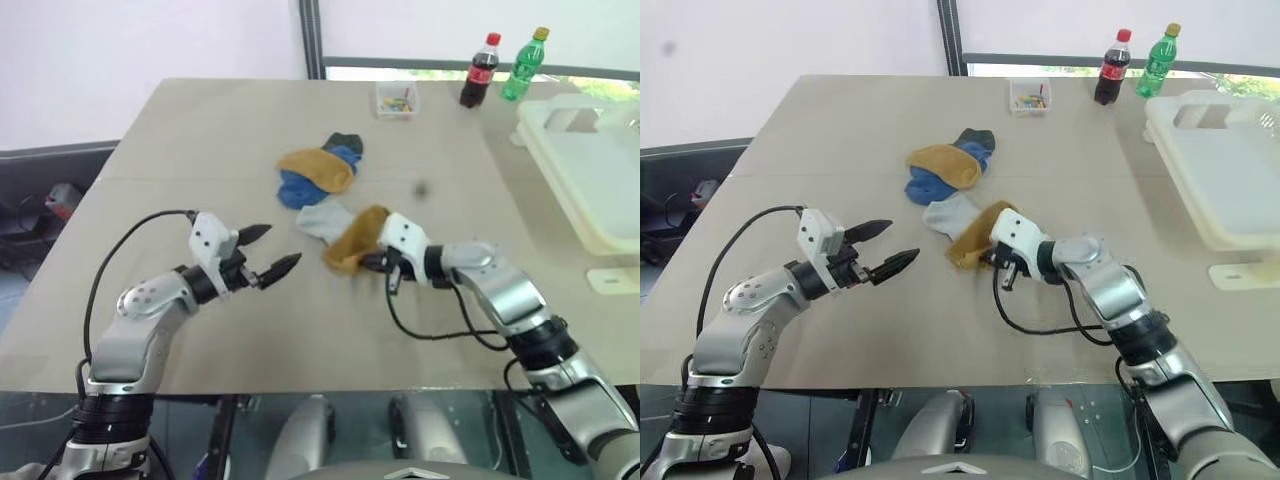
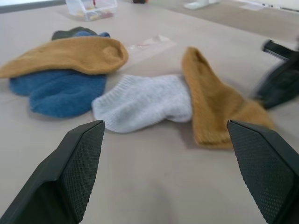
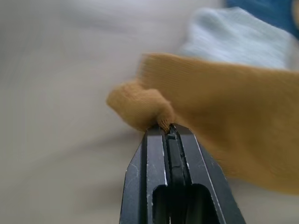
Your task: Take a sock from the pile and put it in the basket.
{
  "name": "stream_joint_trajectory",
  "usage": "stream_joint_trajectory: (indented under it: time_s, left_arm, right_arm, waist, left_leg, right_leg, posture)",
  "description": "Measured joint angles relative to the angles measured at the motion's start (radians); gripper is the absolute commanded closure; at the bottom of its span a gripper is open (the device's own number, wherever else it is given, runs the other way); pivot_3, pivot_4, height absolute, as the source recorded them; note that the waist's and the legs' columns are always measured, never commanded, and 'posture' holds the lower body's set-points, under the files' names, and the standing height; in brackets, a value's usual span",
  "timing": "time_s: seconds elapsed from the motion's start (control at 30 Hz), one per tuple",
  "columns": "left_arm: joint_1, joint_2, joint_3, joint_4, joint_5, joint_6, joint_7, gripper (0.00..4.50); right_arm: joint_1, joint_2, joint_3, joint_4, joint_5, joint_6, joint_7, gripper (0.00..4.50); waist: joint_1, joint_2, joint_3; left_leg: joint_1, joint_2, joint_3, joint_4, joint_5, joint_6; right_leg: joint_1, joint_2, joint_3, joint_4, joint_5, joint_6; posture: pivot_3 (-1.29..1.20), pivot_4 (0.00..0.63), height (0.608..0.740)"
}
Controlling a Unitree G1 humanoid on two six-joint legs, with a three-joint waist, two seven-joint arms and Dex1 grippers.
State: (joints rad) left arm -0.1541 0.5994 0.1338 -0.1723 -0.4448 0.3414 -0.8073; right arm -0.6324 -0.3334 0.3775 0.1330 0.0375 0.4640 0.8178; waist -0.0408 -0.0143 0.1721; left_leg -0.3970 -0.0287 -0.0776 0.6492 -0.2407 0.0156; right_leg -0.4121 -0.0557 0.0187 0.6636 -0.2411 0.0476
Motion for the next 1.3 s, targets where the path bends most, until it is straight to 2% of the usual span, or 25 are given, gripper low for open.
stream_joint_trajectory:
  time_s: [0.13, 0.27, 0.33, 0.43, 0.73, 0.83, 1.0, 1.17, 1.3]
  left_arm:
    - [-0.006, -0.010, -0.019, 0.000, 0.003, 0.000, 0.006, 0.00]
    - [-0.004, -0.011, -0.018, 0.000, 0.009, 0.000, 0.016, 0.00]
    - [0.000, -0.012, -0.017, -0.001, 0.009, 0.000, 0.023, 0.00]
    - [0.023, -0.015, -0.011, -0.006, 0.009, 0.001, 0.031, 0.00]
    - [0.030, -0.018, -0.007, -0.013, 0.009, 0.001, 0.037, 0.00]
    - [0.013, -0.017, -0.009, -0.007, 0.009, 0.001, 0.026, 0.00]
    - [-0.002, -0.017, -0.019, 0.011, 0.010, 0.000, 0.005, 0.00]
    - [-0.010, -0.014, -0.024, 0.026, 0.011, 0.000, -0.013, 0.00]
    - [-0.012, -0.004, -0.025, 0.031, 0.014, 0.000, -0.027, 0.00]
  right_arm:
    - [-0.131, 0.071, -0.007, 0.274, -0.057, -0.170, -0.089, 4.46]
    - [-0.193, 0.102, -0.041, 0.399, -0.069, -0.242, -0.118, 4.46]
    - [-0.200, 0.101, -0.062, 0.400, -0.056, -0.255, -0.098, 4.46]
    - [-0.120, 0.050, -0.116, 0.179, 0.092, -0.159, 0.060, 4.46]
    - [0.075, -0.144, -0.095, -0.272, 0.241, 0.073, 0.243, 4.46]
    - [0.118, -0.205, -0.062, -0.348, 0.249, 0.129, 0.268, 4.46]
    - [0.149, -0.245, -0.031, -0.392, 0.270, 0.192, 0.284, 4.46]
    - [0.153, -0.150, -0.113, -0.478, 0.443, 0.300, 0.249, 4.46]
    - [0.187, -0.207, -0.059, -0.484, 0.346, 0.228, 0.205, 4.46]
  waist:
    - [0.001, 0.000, 0.000]
    - [0.002, 0.000, 0.000]
    - [0.003, 0.000, 0.000]
    - [0.005, 0.000, 0.000]
    - [0.008, 0.000, 0.000]
    - [0.008, 0.000, 0.000]
    - [0.008, 0.000, 0.000]
    - [0.008, 0.000, 0.000]
    - [0.023, 0.000, 0.000]
  left_leg:
    - [0.000, 0.000, 0.000, 0.000, 0.000, 0.000]
    - [-0.001, 0.000, 0.000, 0.000, 0.000, 0.000]
    - [-0.001, 0.000, 0.000, 0.000, 0.000, 0.000]
    - [-0.003, 0.000, -0.001, -0.001, 0.000, 0.000]
    - [-0.002, 0.000, -0.002, 0.000, 0.000, 0.000]
    - [-0.001, 0.000, -0.002, 0.000, 0.000, 0.000]
    - [-0.002, 0.000, -0.001, 0.000, 0.000, 0.000]
    - [-0.002, 0.000, -0.002, 0.000, 0.000, 0.000]
    - [-0.002, -0.001, -0.002, 0.001, 0.000, 0.000]
  right_leg:
    - [0.000, 0.000, 0.000, 0.000, 0.000, 0.000]
    - [0.000, 0.000, 0.000, 0.000, 0.000, 0.000]
    - [0.000, -0.001, 0.000, -0.001, 0.000, 0.000]
    - [-0.001, -0.001, 0.000, -0.002, 0.000, 0.000]
    - [0.000, -0.002, -0.002, -0.001, 0.000, 0.000]
    - [0.001, -0.002, -0.002, -0.001, 0.000, 0.000]
    - [0.000, -0.002, -0.001, -0.001, 0.000, 0.000]
    - [0.001, -0.001, -0.002, -0.001, 0.000, 0.000]
    - [0.001, -0.002, -0.003, -0.002, 0.000, 0.000]
  posture:
    - [0.00, 0.150, 0.740]
    - [0.00, 0.150, 0.740]
    - [0.00, 0.150, 0.740]
    - [0.00, 0.150, 0.740]
    - [0.00, 0.150, 0.740]
    - [0.00, 0.150, 0.740]
    - [0.00, 0.150, 0.740]
    - [0.00, 0.150, 0.740]
    - [0.00, 0.150, 0.740]
